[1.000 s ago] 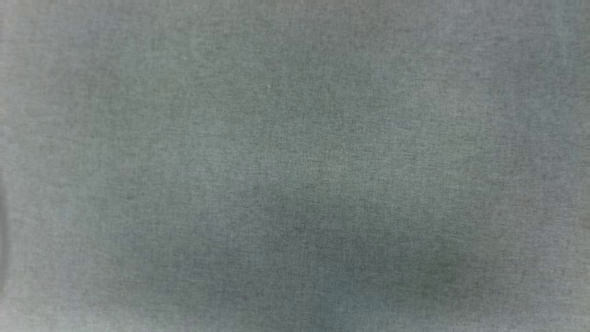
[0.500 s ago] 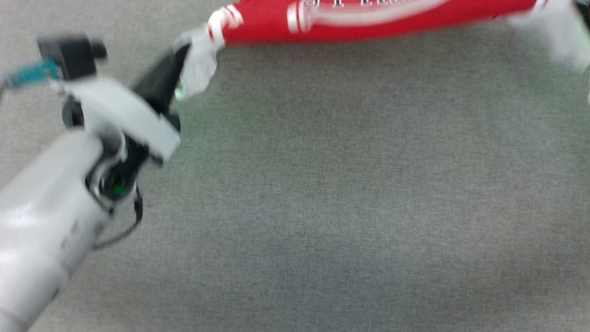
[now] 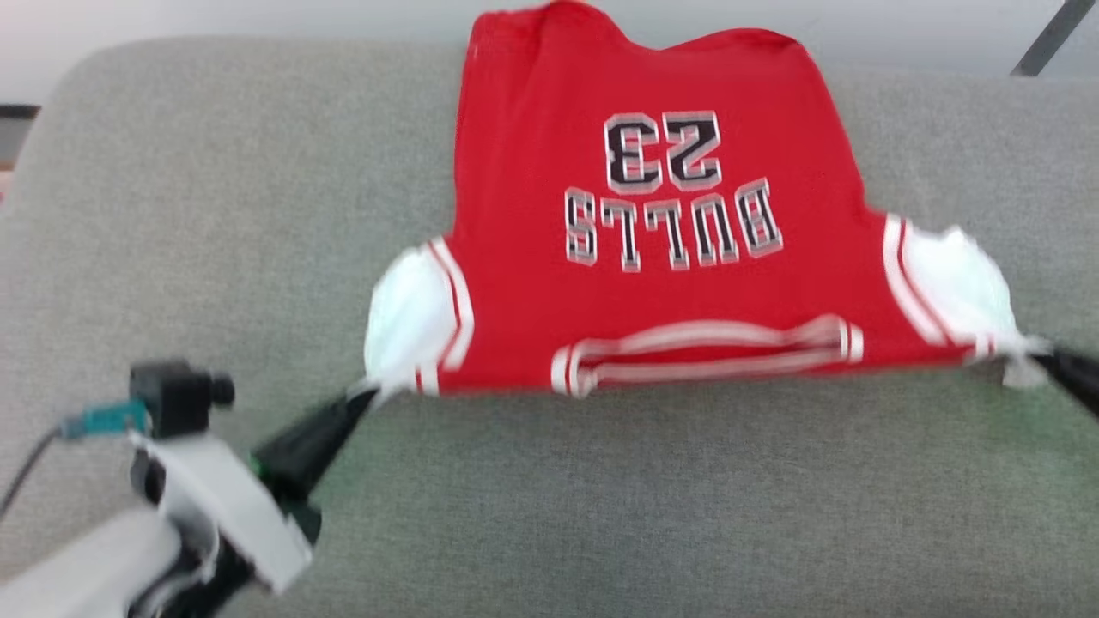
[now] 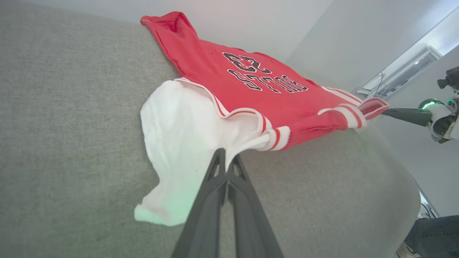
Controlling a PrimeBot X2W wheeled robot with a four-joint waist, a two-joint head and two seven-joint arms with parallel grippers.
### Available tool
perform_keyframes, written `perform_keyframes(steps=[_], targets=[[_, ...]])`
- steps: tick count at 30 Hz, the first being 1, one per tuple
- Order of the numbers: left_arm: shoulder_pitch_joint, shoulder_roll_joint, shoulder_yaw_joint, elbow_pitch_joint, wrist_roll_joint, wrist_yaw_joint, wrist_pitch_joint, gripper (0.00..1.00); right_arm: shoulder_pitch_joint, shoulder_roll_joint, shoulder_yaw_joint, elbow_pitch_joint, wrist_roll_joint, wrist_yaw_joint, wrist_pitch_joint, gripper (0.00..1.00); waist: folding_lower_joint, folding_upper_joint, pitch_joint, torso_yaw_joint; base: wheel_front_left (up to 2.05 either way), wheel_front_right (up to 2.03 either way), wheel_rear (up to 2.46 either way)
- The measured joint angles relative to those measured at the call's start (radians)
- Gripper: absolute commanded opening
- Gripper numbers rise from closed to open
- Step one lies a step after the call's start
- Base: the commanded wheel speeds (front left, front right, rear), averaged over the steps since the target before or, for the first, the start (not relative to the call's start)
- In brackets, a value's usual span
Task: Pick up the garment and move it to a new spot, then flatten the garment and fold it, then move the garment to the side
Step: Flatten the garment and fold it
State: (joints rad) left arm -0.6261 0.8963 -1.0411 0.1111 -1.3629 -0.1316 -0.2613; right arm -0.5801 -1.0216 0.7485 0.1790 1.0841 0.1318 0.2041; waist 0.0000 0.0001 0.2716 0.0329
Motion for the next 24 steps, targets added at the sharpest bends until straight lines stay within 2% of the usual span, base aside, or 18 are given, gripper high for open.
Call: perform_keyframes(steps=[5,14,16,19,21,24], targets=[[0.114,0.073,-0.036,-0.083,0.032,0.004,-0.002,0.0,0.208,-0.051,-0.097,-0.148,0.034,0.0,0.101,0.0,0.0,0.0,-0.026,0.007,0.0,0.0,0.0],[0.255,0.179,-0.056,-0.225,0.015,0.061,-0.003,0.0,0.552,-0.094,-0.309,-0.386,0.042,0.0,0.26,0.0,0.0,0.0,-0.015,0.005,0.0,0.0,0.0],[0.262,0.182,-0.06,-0.236,0.017,0.067,-0.003,0.0,0.607,-0.086,-0.355,-0.424,0.023,0.0,0.301,0.0,0.0,0.0,-0.01,0.005,0.0,0.0,0.0],[0.259,0.167,-0.073,-0.224,0.04,0.096,0.023,0.0,0.661,-0.033,-0.406,-0.462,-0.028,0.0,0.366,0.0,0.0,0.0,-0.004,0.004,0.0,0.0,0.0],[0.255,0.14,-0.086,-0.192,0.057,0.116,0.039,0.0,0.675,0.023,-0.425,-0.479,-0.054,0.0,0.409,0.0,0.0,0.0,-0.002,0.001,0.0,0.0,0.0],[0.244,0.082,-0.099,-0.137,0.062,0.116,0.057,0.0,0.671,0.083,-0.43,-0.474,-0.151,0.0,0.47,0.0,0.0,-0.0001,-0.005,-0.002,0.0,0.0,0.0]])
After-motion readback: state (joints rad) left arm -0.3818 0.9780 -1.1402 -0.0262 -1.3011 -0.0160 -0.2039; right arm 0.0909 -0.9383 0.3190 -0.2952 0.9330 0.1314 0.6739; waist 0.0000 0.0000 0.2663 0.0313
